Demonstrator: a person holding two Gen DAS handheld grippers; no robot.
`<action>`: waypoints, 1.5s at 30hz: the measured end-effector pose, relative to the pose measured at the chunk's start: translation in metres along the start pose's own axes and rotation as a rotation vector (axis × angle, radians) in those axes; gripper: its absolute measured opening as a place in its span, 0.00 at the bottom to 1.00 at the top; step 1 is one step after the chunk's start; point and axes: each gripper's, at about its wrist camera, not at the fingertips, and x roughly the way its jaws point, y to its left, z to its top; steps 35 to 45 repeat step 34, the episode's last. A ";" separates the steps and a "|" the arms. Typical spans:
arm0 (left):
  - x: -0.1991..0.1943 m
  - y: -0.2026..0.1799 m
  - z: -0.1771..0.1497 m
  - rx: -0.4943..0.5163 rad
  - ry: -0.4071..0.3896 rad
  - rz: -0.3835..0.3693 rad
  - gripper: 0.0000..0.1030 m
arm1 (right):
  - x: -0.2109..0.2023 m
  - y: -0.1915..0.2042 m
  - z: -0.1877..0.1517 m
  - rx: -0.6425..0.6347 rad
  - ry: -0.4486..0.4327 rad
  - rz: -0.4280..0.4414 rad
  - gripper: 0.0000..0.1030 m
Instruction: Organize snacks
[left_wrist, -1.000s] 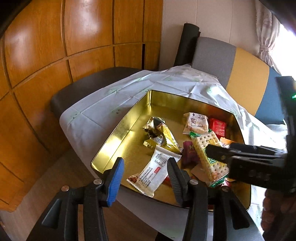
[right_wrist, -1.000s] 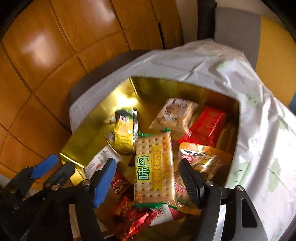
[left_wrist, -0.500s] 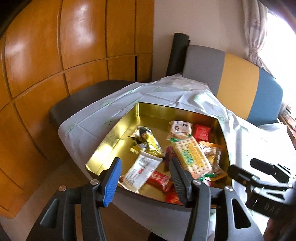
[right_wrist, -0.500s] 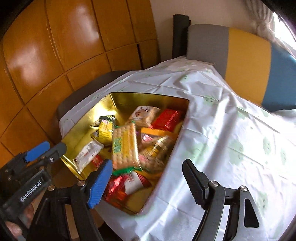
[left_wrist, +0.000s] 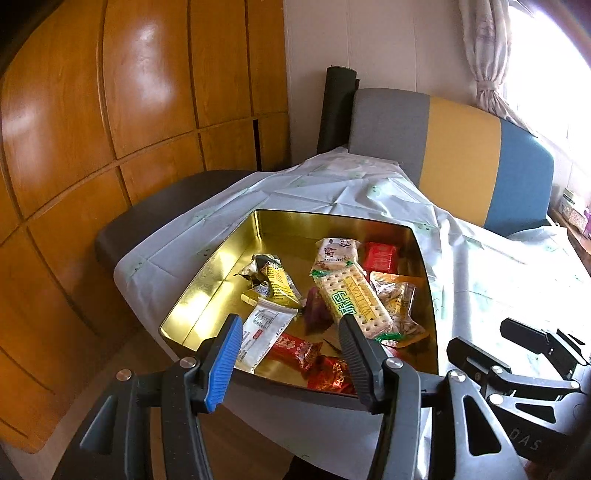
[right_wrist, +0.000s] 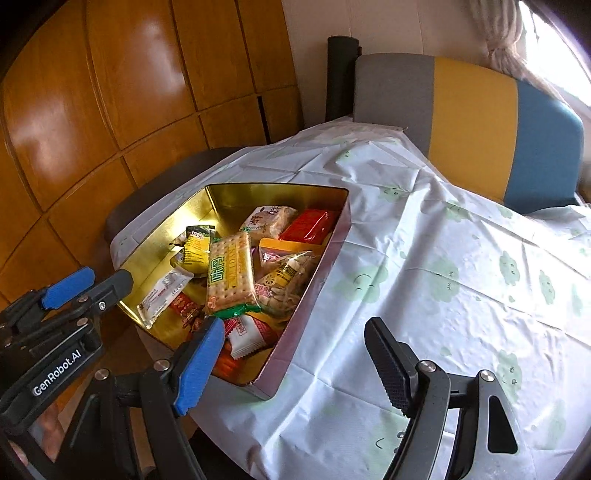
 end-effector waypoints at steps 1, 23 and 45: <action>0.000 -0.001 0.000 0.000 -0.001 0.006 0.54 | -0.001 -0.001 0.000 0.001 -0.002 0.000 0.77; -0.004 0.000 -0.001 -0.002 -0.026 0.049 0.54 | -0.008 -0.001 -0.001 -0.007 -0.031 -0.014 0.77; -0.005 0.003 0.001 -0.015 -0.062 0.036 0.50 | -0.011 -0.020 0.002 0.028 -0.039 -0.041 0.77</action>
